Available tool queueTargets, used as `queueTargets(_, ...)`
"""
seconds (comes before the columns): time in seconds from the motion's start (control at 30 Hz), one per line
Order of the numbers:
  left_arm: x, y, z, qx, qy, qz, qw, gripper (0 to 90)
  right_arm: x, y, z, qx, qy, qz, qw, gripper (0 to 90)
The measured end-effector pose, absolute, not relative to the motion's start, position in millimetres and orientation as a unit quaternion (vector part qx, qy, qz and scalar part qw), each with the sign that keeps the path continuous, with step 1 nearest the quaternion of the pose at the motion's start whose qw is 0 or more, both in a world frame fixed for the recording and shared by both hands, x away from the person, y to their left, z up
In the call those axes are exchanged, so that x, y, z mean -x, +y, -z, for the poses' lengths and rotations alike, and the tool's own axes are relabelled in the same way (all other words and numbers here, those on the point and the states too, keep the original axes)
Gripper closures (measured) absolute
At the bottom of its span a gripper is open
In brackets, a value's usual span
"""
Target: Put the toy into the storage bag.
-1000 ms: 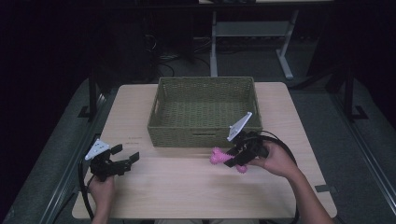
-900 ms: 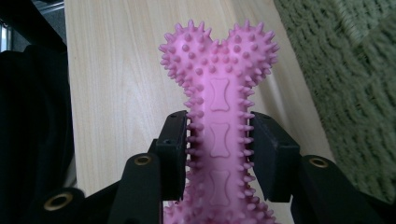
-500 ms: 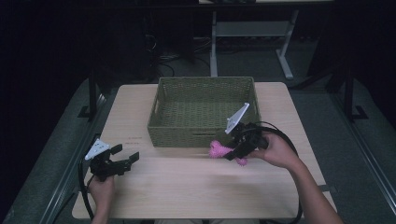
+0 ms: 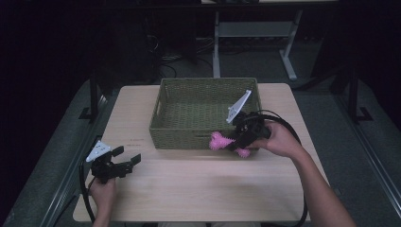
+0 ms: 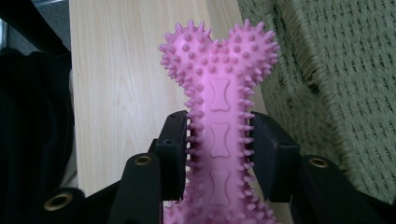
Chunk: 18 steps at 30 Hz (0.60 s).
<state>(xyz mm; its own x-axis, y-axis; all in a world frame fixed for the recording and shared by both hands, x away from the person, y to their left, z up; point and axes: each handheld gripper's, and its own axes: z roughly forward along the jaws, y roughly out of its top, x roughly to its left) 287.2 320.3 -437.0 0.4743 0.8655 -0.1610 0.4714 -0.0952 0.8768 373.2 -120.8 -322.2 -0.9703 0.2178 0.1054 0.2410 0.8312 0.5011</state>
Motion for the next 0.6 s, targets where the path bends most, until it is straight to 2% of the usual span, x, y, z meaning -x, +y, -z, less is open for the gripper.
queueTargets(0.6,-287,320,437,-0.713,0.468,-0.205,0.48,13.6,-400,-114,302,0.116,-0.957,0.266,0.017,58.3)
